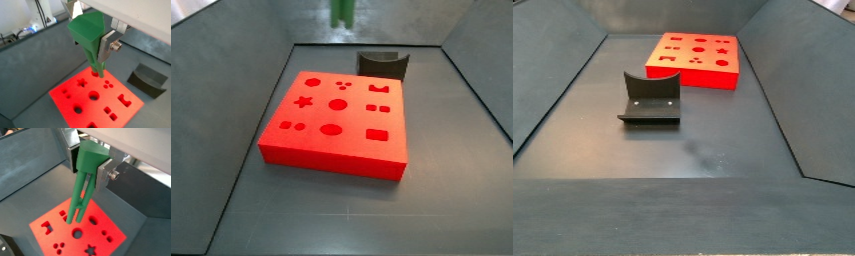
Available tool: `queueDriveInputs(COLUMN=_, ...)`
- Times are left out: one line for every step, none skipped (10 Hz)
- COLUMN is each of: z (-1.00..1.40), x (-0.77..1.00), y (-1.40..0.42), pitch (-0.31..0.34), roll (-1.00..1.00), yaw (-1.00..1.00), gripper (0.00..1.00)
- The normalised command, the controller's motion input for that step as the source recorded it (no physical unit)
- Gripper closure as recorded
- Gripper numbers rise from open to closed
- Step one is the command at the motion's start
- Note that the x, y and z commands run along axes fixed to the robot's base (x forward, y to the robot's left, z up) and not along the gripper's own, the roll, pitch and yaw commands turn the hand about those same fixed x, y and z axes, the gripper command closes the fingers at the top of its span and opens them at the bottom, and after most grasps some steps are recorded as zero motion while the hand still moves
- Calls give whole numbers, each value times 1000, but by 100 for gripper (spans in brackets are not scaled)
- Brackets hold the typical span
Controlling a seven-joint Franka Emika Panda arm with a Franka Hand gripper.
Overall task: Pick up the 3 prong object. Move up. Rotate the 3 prong object. Place the 3 prong object on the fixture. Regrasp the 3 prong object. Move to above the board. Insert the 3 prong object.
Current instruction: Insert the 3 prong object.
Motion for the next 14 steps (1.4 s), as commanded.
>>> queueDriveInputs(z=-29, x=463, y=446, pitch=54, roll=-500, yaw=0, gripper=100)
queueDriveInputs(z=-20, x=446, y=454, pitch=51, roll=-500, yaw=0, gripper=100)
queueDriveInputs(z=-20, x=446, y=451, pitch=54, roll=-500, yaw=0, gripper=100)
queueDriveInputs(z=-100, x=383, y=517, pitch=96, roll=-500, yaw=0, gripper=100)
queueDriveInputs(z=-43, x=0, y=360, pitch=-17, roll=-324, yaw=14, gripper=100)
queueDriveInputs(z=0, x=-31, y=0, pitch=-27, roll=-34, yaw=0, gripper=100)
queueDriveInputs(z=-217, x=-100, y=137, pitch=-87, roll=-71, yaw=0, gripper=100)
queueDriveInputs(z=-114, x=-83, y=706, pitch=-147, roll=-500, yaw=14, gripper=100)
queueDriveInputs(z=-120, x=-63, y=640, pitch=-163, roll=-500, yaw=100, gripper=100)
queueDriveInputs(z=-211, x=0, y=557, pitch=-197, roll=-447, yaw=260, gripper=100)
queueDriveInputs(z=-377, x=0, y=403, pitch=-211, roll=-297, yaw=529, gripper=100)
queueDriveInputs(z=-514, x=0, y=249, pitch=-229, roll=-146, yaw=820, gripper=100)
queueDriveInputs(z=-603, x=0, y=194, pitch=-220, roll=-100, yaw=917, gripper=100)
queueDriveInputs(z=-637, x=0, y=163, pitch=-204, roll=-89, yaw=951, gripper=100)
